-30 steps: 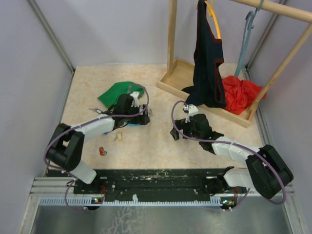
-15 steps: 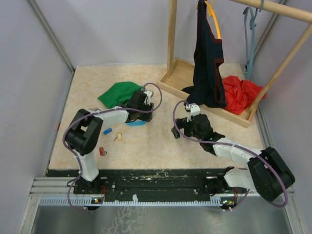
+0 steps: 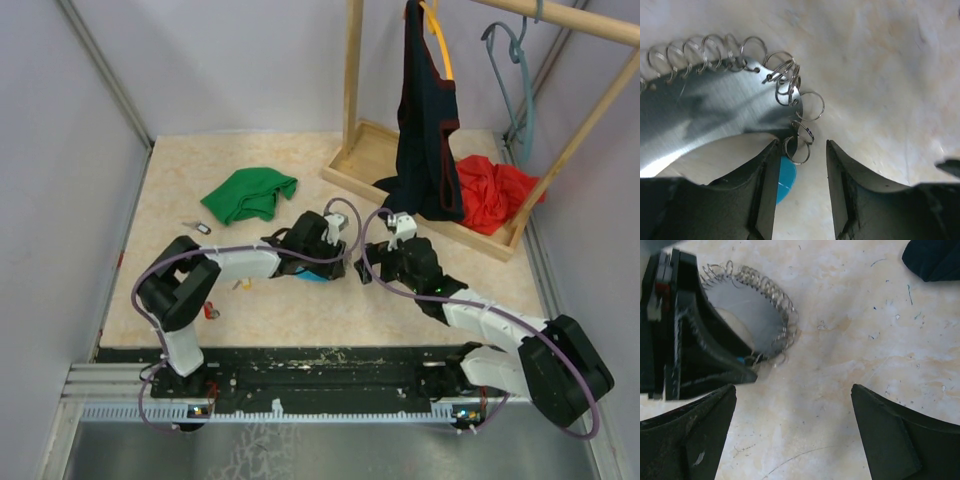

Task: Put the keys on the keyring

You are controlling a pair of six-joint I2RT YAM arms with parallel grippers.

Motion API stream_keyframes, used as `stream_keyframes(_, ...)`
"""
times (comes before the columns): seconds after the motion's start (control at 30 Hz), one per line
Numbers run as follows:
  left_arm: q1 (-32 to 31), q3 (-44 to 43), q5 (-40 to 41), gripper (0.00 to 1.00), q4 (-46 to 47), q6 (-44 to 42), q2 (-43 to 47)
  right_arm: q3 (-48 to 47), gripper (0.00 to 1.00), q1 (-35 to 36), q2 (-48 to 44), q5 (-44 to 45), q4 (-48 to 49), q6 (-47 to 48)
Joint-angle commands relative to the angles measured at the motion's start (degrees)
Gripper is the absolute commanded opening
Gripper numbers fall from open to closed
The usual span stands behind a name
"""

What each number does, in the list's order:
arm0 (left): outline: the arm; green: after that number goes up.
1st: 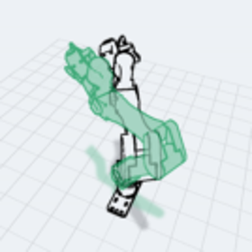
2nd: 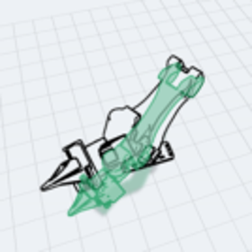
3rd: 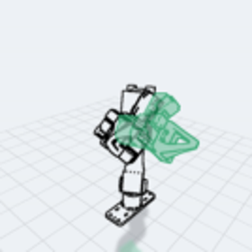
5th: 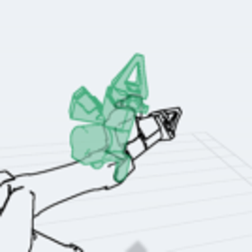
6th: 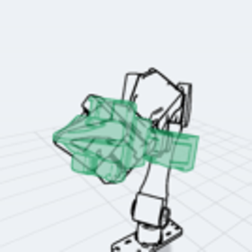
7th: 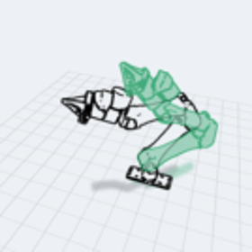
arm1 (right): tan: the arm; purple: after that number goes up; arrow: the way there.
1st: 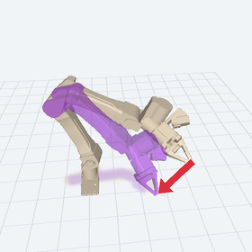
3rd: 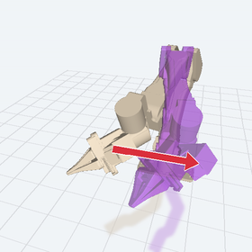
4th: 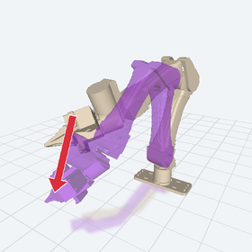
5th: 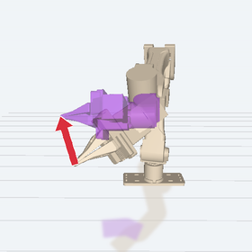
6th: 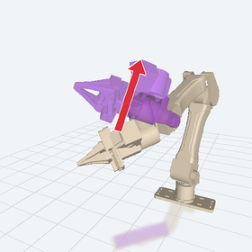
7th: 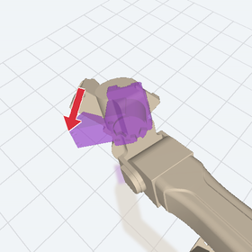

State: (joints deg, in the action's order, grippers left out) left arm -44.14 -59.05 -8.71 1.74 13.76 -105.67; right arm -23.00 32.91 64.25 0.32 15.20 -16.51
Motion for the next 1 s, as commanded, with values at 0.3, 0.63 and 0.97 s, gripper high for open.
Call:
stream_keyframes(0.3, -0.15, 14.76, 4.08, 0.67, 8.87, 7.45, 21.58, -1.94, 0.94, 2.84, -2.05, -2.93, 0.5, 2.6)
stream_keyframes(0.63, 5.32, 27.39, 2.92, 0.69, 13.47, 11.1, 30.65, -10.51, 0.73, 14.25, 7.41, 2.58, -7.19, 9.51)
stream_keyframes(0.97, 10.83, 32.48, -0.08, 0.66, 15.04, 11.21, 33.86, -19.1, 0.45, 20.49, 18.5, 5.01, -10.73, 13.28)
